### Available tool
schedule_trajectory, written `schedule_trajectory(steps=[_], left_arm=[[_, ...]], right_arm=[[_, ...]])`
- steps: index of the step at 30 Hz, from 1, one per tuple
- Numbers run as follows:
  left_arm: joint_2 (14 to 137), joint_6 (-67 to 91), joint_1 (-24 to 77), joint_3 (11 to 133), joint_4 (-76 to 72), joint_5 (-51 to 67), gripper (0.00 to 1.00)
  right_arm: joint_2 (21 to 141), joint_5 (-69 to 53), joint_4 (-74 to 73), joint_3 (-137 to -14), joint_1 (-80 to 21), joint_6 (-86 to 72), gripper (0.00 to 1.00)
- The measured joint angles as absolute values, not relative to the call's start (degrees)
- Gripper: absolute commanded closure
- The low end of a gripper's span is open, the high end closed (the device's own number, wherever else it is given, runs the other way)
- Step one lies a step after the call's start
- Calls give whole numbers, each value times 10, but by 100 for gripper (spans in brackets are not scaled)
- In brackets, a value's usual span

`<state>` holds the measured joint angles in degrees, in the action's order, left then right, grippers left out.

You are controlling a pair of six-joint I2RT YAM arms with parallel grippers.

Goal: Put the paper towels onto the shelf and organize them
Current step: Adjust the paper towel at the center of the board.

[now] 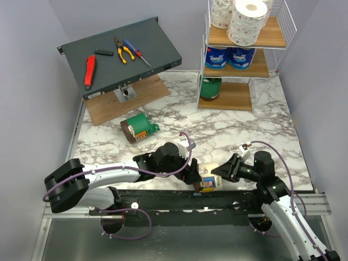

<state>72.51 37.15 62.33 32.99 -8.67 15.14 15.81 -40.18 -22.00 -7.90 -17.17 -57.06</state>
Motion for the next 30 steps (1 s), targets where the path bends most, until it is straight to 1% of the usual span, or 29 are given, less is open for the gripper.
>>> schedule_trajectory(steps=[6,13,17,22,25,30], left_arm=[[721,372,623,327,-92,151,15],[677,373,623,307,-91,146,14],[613,373,623,302,-70,123,13],[515,371,623,302,-45,74,13],[467,371,623,302,-32,37,13],[432,378,623,291,-15,-3,13]], right_arm=[[145,-408,-218,-79,-172,-575,70],[146,-404,-234,-96,-172,-569,71],[166,-370,-280,-171,-172,-539,72],[246,-288,-342,-321,-172,-469,73],[285,-233,-378,-380,-172,-435,73],[344,-145,-431,-457,-172,-391,73]])
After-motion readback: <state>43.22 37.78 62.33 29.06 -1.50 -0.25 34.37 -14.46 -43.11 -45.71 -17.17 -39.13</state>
